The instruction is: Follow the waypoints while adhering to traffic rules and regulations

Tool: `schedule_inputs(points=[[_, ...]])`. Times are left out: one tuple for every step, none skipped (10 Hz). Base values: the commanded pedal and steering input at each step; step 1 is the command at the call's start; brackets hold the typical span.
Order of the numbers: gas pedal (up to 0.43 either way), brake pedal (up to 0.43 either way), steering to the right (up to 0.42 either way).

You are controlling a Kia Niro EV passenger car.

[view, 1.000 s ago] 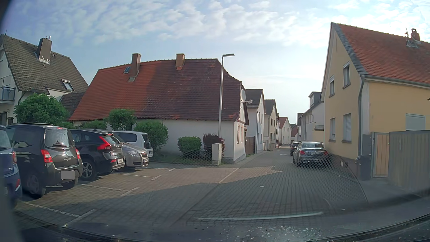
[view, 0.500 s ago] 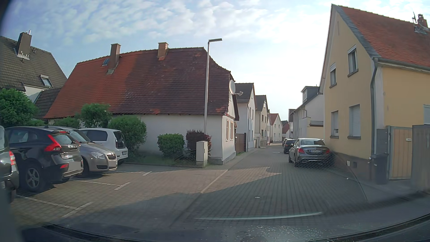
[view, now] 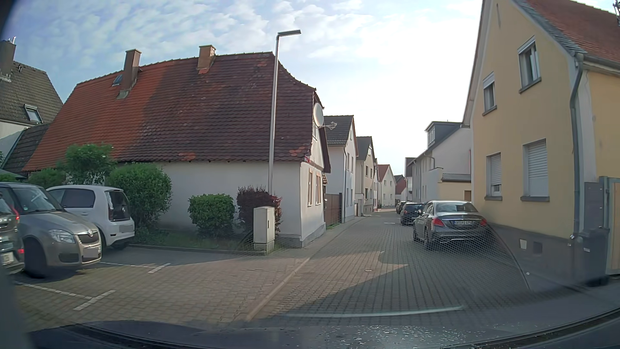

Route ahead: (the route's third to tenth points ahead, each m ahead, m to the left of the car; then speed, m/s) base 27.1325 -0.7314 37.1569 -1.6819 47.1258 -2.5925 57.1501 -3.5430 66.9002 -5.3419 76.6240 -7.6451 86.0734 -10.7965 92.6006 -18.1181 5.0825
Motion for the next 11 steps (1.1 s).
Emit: schedule_inputs(points=[[0.189,0.0,0.057],[0.189,0.0,0.056],[0.189,0.0,0.053],[0.177,0.0,0.045],[0.177,0.0,0.04],[0.157,0.0,0.036],[0.13,0.0,0.032],[0.13,0.0,0.029],[0.118,0.0,0.027],[0.118,0.0,0.021],[0.118,0.0,0.016]])
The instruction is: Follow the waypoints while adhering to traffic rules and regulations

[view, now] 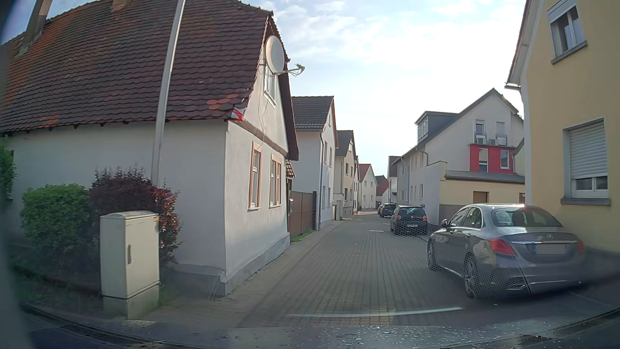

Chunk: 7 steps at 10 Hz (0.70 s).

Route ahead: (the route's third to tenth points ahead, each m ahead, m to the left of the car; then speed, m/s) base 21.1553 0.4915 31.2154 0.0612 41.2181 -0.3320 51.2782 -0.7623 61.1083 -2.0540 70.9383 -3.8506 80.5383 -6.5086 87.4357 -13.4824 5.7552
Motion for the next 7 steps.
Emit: schedule_inputs(points=[[0.11,0.0,0.015],[0.11,0.0,0.015],[0.11,0.0,0.015],[0.098,0.0,0.015],[0.098,0.0,0.015],[0.087,0.0,0.016],[0.079,0.0,0.019]])
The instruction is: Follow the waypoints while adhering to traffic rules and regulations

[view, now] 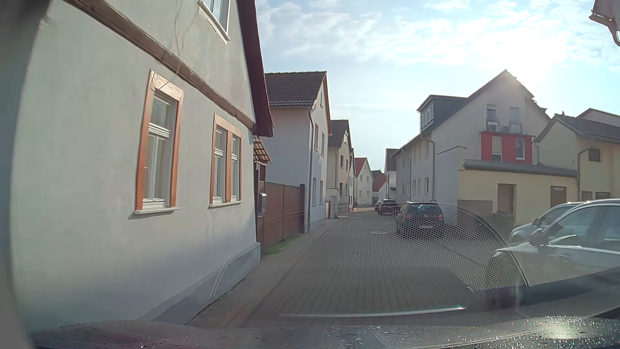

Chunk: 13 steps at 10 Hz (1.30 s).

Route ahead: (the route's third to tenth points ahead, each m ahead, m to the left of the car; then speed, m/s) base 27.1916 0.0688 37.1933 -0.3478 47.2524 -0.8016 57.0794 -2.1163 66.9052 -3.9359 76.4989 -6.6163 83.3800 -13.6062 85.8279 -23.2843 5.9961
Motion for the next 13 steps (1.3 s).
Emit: schedule_inputs(points=[[0.067,0.0,0.024],[0.067,0.0,0.028],[0.067,0.0,0.029],[0.067,0.0,0.029],[0.067,0.0,0.029],[0.067,0.0,0.029],[0.067,0.0,0.028],[0.067,0.0,0.028],[0.067,0.0,0.027],[0.067,0.0,0.026],[0.067,0.0,0.023],[0.067,0.0,0.018],[0.067,0.0,0.017]])
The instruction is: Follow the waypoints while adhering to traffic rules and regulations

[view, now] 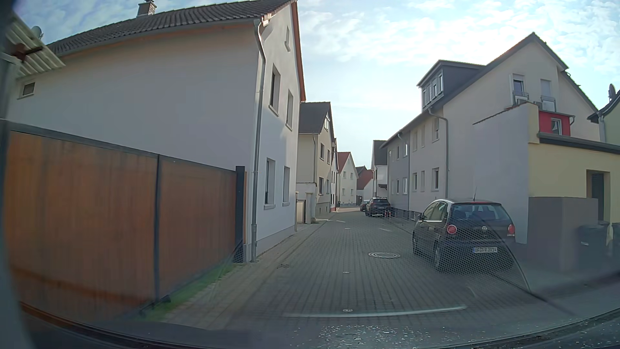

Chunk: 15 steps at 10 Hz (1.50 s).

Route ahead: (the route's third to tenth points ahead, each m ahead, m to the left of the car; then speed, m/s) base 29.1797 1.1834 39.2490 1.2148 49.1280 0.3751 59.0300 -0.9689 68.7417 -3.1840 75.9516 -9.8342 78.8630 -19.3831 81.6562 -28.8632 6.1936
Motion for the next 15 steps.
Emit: schedule_inputs(points=[[0.067,0.0,0.017],[0.067,0.0,0.016],[0.067,0.0,0.016],[0.059,0.0,0.014],[0.059,0.0,0.014],[0.059,0.0,0.014],[0.059,0.0,0.013],[0.059,0.0,0.011],[0.059,0.0,0.011],[0.059,0.0,0.012],[0.059,0.0,0.011],[0.059,0.0,0.011],[0.059,0.0,0.011],[0.047,0.0,0.011],[0.047,0.0,0.01]])
